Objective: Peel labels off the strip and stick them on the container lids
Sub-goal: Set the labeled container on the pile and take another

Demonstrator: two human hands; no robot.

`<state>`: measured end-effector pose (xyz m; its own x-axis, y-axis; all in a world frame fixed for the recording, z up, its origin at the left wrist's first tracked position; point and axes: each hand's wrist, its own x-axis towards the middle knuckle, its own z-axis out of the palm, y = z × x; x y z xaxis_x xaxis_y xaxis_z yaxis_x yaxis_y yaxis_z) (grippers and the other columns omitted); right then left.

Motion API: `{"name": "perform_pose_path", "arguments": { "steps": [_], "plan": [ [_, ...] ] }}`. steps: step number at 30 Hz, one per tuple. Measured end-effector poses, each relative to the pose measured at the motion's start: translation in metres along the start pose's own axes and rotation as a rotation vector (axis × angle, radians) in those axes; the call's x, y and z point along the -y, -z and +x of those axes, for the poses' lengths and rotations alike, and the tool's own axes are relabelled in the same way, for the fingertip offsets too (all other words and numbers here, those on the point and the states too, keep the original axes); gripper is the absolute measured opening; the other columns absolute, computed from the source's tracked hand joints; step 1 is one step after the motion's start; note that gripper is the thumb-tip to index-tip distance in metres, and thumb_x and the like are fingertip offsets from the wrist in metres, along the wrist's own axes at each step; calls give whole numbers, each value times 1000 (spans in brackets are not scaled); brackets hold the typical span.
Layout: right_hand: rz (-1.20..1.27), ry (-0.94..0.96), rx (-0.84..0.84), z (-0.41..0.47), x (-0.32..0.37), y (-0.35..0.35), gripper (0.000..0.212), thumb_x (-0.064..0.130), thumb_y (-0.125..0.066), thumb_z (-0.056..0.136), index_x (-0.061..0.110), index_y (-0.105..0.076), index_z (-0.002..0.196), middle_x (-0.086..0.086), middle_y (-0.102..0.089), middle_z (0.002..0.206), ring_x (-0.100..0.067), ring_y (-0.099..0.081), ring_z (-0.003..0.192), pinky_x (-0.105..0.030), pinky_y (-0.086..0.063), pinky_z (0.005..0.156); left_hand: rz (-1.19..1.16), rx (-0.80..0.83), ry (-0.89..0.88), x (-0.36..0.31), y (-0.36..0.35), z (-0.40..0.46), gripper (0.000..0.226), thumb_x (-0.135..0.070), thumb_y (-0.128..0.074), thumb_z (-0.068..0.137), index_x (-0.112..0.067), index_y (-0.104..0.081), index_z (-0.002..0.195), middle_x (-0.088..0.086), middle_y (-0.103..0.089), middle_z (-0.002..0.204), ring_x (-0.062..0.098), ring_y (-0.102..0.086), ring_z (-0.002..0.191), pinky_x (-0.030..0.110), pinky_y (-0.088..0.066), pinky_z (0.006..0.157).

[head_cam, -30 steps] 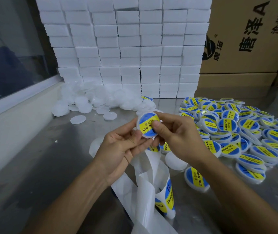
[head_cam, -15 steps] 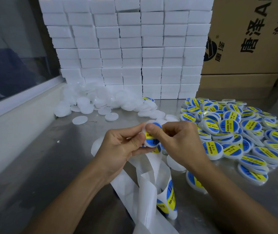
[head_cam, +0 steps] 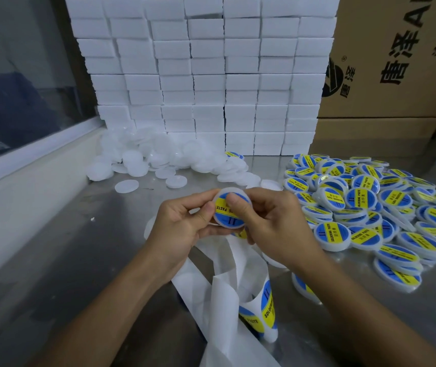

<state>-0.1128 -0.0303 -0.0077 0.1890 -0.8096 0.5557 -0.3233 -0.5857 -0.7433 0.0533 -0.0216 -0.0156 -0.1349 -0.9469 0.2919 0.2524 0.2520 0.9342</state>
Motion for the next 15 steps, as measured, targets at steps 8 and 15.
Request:
{"name": "perform_pose_path", "arguments": {
  "steps": [8,15],
  "plan": [
    [-9,-55,-64,7,-13,9,13,24,-58,96,26,-71,96,-2,-69,71,-12,-64,48,-26,-51,49,491,-309,-195,11,1,2,12,-13,-74,82,-24,-73,87,2,-70,82,16,-67,75,28,-56,66],
    [20,-303,-666,20,-51,66,13,17,-60,92,16,-65,104,-3,-67,90,-21,-72,70,-35,-58,61,691,-167,126,13,-5,-4,31,-38,-83,70,-24,-60,84,2,-63,55,13,-56,48,29,-51,52]
  ]
}}
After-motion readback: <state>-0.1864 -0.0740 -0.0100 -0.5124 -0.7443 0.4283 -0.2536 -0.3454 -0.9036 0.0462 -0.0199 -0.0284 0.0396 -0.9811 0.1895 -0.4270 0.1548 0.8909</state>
